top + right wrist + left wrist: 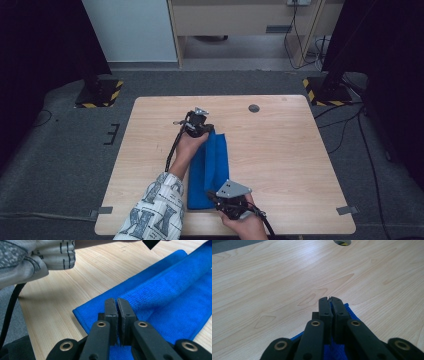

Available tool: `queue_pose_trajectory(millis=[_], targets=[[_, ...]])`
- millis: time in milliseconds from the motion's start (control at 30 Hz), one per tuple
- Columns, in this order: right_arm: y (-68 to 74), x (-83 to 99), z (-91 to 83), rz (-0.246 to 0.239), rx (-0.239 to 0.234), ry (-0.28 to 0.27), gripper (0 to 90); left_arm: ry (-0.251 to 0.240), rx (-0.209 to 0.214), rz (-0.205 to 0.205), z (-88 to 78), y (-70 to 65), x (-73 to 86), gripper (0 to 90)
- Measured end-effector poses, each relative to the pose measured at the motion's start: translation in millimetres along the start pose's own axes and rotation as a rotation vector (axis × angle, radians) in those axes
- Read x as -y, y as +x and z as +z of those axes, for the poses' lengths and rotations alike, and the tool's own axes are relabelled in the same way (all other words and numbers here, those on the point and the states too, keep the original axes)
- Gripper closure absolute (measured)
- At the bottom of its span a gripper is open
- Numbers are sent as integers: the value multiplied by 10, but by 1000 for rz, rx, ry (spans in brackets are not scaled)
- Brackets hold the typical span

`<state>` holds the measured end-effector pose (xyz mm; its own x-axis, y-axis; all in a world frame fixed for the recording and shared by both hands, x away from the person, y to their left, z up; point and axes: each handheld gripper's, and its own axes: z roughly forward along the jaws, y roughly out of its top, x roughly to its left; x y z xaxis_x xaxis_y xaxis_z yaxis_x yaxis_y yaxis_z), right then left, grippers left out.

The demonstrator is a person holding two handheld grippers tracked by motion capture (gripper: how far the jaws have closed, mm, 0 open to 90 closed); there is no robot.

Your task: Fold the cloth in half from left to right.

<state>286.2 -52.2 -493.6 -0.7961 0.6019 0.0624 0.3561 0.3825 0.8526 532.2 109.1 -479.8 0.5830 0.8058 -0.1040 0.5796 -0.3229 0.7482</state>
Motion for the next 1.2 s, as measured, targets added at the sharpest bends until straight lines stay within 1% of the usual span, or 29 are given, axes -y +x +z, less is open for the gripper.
queue_pose_trajectory(millis=[133,233,300,433,600,667,900,967,1200], targets=[[-28,35,-21,3,8,9,873,-2,-6,-7,-1,18,-3,878],[-57,57,-36,13,15,12,873,-15,-5,-15,-8,16,-14,878],[-63,68,-36,17,16,15,873,-11,-3,-12,9,5,-12,877],[-48,86,-51,1,23,23,871,5,-2,-7,67,-23,11,878],[-97,119,-59,14,30,36,870,13,-9,-10,119,-27,28,877],[-105,131,-52,14,33,41,870,16,-3,-18,141,-23,41,877],[-120,151,-47,18,38,50,865,23,20,-7,207,-90,54,873],[-118,152,-54,17,36,53,864,30,22,-2,218,-93,59,872],[-93,133,-83,17,30,47,868,31,14,-13,210,-63,59,871]])
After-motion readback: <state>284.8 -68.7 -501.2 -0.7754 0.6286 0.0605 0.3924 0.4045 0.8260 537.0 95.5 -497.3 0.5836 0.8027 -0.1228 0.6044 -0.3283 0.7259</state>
